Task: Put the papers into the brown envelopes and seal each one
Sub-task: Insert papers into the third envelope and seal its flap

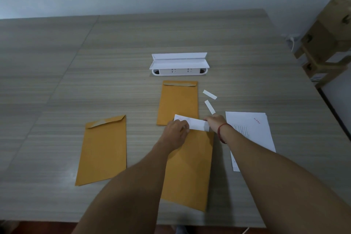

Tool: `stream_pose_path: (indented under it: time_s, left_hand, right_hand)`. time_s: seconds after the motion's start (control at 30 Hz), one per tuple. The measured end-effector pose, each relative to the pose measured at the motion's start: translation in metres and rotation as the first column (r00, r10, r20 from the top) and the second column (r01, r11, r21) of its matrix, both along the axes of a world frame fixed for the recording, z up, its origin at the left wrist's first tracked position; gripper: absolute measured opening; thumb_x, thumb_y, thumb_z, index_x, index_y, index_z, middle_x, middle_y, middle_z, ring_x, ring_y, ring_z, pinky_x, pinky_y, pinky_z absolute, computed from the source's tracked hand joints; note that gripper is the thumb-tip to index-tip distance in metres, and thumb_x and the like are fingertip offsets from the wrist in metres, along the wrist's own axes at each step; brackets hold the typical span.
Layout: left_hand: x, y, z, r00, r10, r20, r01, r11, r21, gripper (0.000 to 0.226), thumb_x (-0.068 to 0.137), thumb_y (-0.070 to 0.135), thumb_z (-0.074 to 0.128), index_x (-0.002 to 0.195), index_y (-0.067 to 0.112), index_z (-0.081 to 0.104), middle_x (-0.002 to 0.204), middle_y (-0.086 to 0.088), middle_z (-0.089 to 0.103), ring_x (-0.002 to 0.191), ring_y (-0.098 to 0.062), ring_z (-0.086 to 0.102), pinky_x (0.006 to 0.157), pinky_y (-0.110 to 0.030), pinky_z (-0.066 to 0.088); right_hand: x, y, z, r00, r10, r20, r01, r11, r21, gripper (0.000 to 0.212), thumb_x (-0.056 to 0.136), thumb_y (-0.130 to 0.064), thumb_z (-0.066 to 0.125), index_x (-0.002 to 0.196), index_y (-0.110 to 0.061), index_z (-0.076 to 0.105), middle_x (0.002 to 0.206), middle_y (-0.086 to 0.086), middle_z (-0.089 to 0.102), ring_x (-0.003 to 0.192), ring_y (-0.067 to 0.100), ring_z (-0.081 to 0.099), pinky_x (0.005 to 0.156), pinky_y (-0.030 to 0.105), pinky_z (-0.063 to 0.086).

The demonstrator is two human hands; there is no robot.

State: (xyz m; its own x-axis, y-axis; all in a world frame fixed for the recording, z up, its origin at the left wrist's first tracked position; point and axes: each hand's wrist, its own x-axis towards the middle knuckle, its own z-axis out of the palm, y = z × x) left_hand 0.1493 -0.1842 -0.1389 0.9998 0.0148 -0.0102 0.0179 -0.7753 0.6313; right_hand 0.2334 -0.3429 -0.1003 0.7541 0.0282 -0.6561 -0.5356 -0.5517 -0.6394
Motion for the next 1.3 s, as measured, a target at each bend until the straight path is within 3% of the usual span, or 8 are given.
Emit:
stream_pose_path:
  time_s: [0.13,0.3,0.47,0.6,0.77,0.9,1.07,1.3]
  left_hand:
    - [0.000,0.004,0.000,1.000,-0.005,0.024,0.005,1.000,-0.005,0.019,0.085,0.022,0.047,0.083,0.010,0.061,0.069,0.003,0.047,0.066,-0.019,0.043,0.071,-0.037,0.043]
    - [0.001,0.004,0.001,0.997,-0.017,-0.069,0.022,0.998,0.063,0.011,0.090,0.017,0.052,0.090,0.013,0.062,0.081,-0.004,0.062,0.081,-0.024,0.052,0.082,-0.041,0.047]
    - [0.001,0.000,0.001,0.994,0.001,-0.109,0.008,0.997,0.081,0.011,0.090,0.018,0.053,0.091,0.014,0.063,0.084,-0.004,0.066,0.085,-0.028,0.055,0.083,-0.042,0.047]
    - [0.000,-0.002,0.003,0.996,0.014,-0.091,-0.007,0.997,0.079,0.012,0.091,0.018,0.053,0.092,0.013,0.063,0.084,-0.007,0.063,0.087,-0.028,0.053,0.081,-0.041,0.046]
    - [-0.001,-0.002,0.004,0.997,0.001,-0.083,0.006,0.996,0.086,0.012,0.090,0.018,0.052,0.092,0.014,0.063,0.087,-0.007,0.064,0.086,-0.027,0.053,0.083,-0.043,0.046]
    - [-0.002,0.000,0.004,0.998,0.004,-0.065,0.002,0.996,0.093,0.012,0.090,0.019,0.052,0.089,0.012,0.063,0.084,-0.009,0.062,0.081,-0.028,0.052,0.078,-0.044,0.046]
    - [-0.004,0.000,0.007,0.999,-0.017,-0.045,0.021,0.996,0.085,0.016,0.089,0.018,0.052,0.096,0.010,0.064,0.087,-0.012,0.063,0.082,-0.031,0.053,0.076,-0.042,0.045]
    - [-0.009,0.001,0.008,0.998,-0.027,-0.051,0.031,0.996,0.082,0.019,0.086,0.023,0.050,0.090,0.011,0.064,0.087,-0.010,0.067,0.079,-0.030,0.055,0.073,-0.043,0.046]
  right_hand:
    - [-0.003,0.001,-0.005,0.999,-0.047,0.016,0.048,0.999,-0.003,0.039,0.093,-0.015,0.048,0.128,0.001,0.053,0.107,0.013,0.061,0.086,0.021,0.053,0.058,0.023,0.038]
    - [-0.002,0.004,0.004,0.961,-0.089,0.264,0.067,0.994,0.090,0.034,0.092,-0.001,0.044,0.112,-0.007,0.071,0.121,0.008,0.066,0.112,0.021,0.059,0.090,0.024,0.044]
    - [0.006,0.007,0.013,0.938,-0.128,0.322,0.060,0.975,0.212,0.030,0.084,0.011,0.056,0.102,-0.008,0.069,0.103,0.010,0.068,0.094,0.017,0.061,0.089,0.025,0.049]
    - [0.004,0.005,0.014,0.929,0.116,0.352,-0.135,0.990,0.029,0.030,0.084,0.007,0.057,0.108,-0.010,0.064,0.097,0.001,0.058,0.093,0.015,0.056,0.077,0.020,0.048]
    - [-0.002,0.012,0.011,0.815,0.455,0.360,-0.358,0.883,-0.304,0.022,0.092,-0.018,0.058,0.112,-0.020,0.066,0.111,-0.002,0.066,0.108,0.019,0.060,0.103,0.040,0.043]
    - [-0.004,0.025,0.007,0.781,0.515,0.353,-0.436,0.855,-0.283,0.018,0.091,-0.026,0.060,0.107,-0.022,0.068,0.108,-0.004,0.069,0.107,0.017,0.061,0.096,0.029,0.046]
    - [-0.003,0.041,-0.001,0.737,0.615,0.281,-0.528,0.783,-0.330,0.028,0.093,-0.031,0.057,0.120,-0.027,0.064,0.120,-0.006,0.066,0.118,0.021,0.054,0.103,0.033,0.040]
    - [-0.002,0.047,0.000,0.784,0.556,0.277,-0.515,0.831,-0.210,0.011,0.084,-0.025,0.068,0.094,-0.028,0.070,0.102,-0.008,0.070,0.105,0.017,0.060,0.101,0.036,0.043]
